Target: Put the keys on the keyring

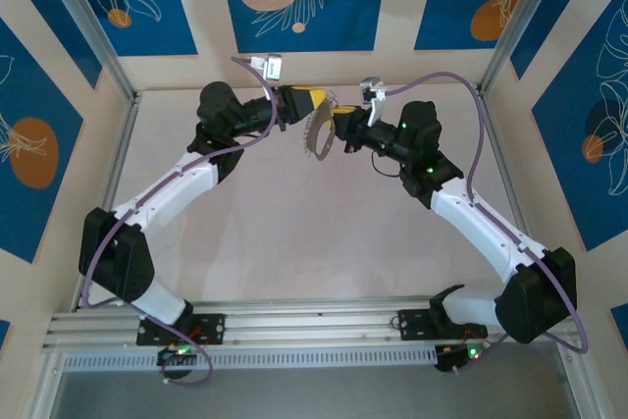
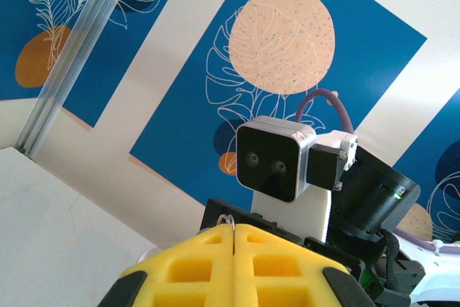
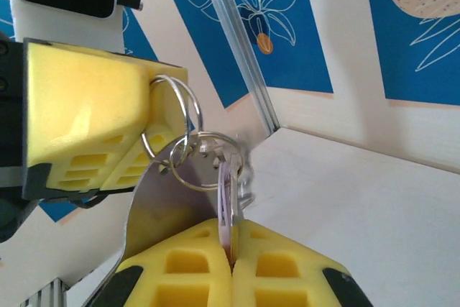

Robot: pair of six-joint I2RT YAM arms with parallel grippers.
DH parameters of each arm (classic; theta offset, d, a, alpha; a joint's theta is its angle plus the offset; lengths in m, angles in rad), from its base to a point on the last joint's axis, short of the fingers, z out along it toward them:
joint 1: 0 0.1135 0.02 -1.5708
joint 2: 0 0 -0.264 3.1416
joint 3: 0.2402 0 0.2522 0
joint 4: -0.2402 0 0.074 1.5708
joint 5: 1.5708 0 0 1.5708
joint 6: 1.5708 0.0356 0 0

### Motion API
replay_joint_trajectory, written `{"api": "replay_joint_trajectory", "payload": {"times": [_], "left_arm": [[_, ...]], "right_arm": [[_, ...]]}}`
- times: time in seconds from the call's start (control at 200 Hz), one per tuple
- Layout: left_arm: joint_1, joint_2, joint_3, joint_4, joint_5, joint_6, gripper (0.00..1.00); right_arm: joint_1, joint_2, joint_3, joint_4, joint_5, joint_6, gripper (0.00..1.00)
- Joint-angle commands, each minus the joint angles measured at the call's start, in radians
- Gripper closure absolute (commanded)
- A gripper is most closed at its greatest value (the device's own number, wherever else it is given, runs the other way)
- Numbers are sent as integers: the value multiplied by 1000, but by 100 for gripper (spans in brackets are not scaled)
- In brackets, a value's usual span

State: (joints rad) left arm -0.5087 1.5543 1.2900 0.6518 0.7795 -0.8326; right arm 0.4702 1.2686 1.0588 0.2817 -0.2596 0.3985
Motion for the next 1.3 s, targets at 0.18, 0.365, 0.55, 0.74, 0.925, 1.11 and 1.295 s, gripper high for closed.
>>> {"api": "replay_joint_trajectory", "payload": {"times": [0.18,0.365,0.55,0.74,0.925,1.11,1.295], "left_arm": [[-15,-36,8,75,3,-10,100],[-22,-35,4,77,3,-7,100],[-24,-36,0,77,2,-5,100],[-27,-37,-1,77,6,-3,100],[-27,-37,-3,74,35,5,100],[-27,-30,17,62,105,11,100],[-28,-28,20,60,114,12,100]], "right_arm": [[22,8,47,-31,-46,-24,100],[39,27,75,-44,-74,-25,100],[40,32,87,-58,-69,-31,100],[27,16,76,-56,-59,-30,100],[-3,-19,58,-61,-69,-25,100],[-34,-43,78,-140,-136,-65,100],[-47,-31,120,-224,-209,-95,100]]}}
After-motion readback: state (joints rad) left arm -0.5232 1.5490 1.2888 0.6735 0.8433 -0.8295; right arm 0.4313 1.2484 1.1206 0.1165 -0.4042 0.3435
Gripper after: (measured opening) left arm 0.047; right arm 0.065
